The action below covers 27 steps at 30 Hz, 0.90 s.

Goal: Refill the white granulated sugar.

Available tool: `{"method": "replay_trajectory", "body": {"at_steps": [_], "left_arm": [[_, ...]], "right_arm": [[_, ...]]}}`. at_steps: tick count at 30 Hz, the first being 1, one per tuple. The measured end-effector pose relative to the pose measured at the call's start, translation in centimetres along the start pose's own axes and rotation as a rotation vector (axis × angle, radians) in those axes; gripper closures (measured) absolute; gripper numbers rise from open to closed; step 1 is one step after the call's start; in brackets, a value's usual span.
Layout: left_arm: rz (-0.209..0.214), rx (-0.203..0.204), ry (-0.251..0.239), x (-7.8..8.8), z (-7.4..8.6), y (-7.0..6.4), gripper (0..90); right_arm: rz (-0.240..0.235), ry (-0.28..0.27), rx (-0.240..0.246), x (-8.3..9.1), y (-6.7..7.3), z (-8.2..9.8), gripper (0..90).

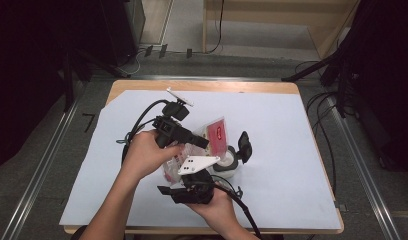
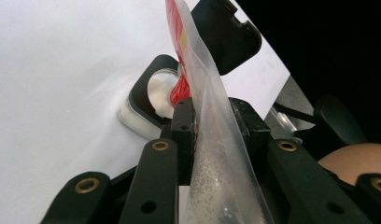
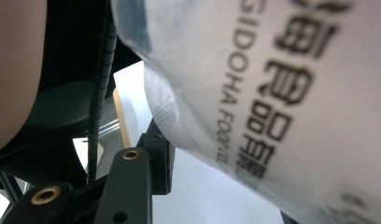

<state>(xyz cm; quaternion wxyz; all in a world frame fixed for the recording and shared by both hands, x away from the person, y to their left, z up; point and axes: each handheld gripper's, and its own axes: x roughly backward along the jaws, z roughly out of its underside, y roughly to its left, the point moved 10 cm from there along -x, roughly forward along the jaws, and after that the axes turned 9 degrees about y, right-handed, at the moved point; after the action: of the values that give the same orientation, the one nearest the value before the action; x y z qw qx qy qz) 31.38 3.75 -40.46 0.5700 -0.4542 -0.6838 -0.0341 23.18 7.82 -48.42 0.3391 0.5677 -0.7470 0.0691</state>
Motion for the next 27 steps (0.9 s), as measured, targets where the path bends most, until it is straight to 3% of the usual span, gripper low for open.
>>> {"method": "replay_trajectory", "body": {"at_steps": [16,27], "left_arm": [[0.016,-0.011,0.009,0.2,1.2,0.2,74.9],[0.018,-0.038,0.011,0.1,1.9,0.5,75.5]], "right_arm": [[0.011,0.005,0.027,-1.0,0.0,1.0,58.4],[0.059,0.007,0.075,-2.3,-0.9,2.5,58.8]]}}
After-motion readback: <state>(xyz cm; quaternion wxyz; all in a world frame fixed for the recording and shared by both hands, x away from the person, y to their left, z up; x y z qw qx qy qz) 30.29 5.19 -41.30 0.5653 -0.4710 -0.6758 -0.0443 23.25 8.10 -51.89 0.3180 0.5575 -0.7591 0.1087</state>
